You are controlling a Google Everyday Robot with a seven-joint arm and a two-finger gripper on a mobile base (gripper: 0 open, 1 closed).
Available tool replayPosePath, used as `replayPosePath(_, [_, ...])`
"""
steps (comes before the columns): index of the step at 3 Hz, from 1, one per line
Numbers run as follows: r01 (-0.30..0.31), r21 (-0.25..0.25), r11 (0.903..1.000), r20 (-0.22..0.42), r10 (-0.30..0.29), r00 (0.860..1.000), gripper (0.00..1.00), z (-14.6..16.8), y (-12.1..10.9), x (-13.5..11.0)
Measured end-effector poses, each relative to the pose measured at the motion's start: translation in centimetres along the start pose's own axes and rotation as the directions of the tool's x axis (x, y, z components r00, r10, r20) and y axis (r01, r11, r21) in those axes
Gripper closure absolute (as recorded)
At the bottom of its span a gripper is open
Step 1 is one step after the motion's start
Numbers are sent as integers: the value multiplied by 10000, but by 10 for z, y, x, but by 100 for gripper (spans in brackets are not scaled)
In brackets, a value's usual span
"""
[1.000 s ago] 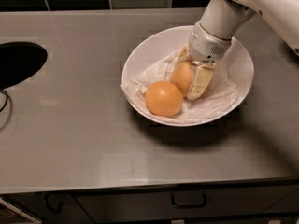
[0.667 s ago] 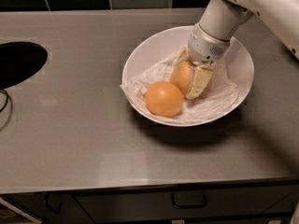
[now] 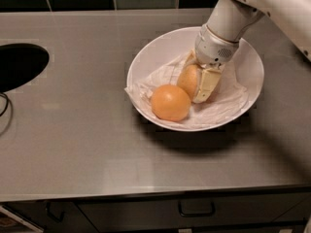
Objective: Pick orange from white bowl
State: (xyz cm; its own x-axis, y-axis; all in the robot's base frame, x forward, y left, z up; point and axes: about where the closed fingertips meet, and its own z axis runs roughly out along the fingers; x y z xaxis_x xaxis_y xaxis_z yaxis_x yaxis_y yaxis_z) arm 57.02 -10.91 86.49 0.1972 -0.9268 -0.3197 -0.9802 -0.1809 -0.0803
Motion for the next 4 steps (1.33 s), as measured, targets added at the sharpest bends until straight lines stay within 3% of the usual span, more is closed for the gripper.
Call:
replayPosePath(1, [31, 366, 9993, 76, -34, 10000, 98, -9, 2, -6])
replayPosePath(2, [-9, 854, 9963, -131, 20, 9999, 100, -23, 7, -14])
replayPosePath(4, [97, 2098, 9777, -448, -3, 9990, 100, -55, 19, -29])
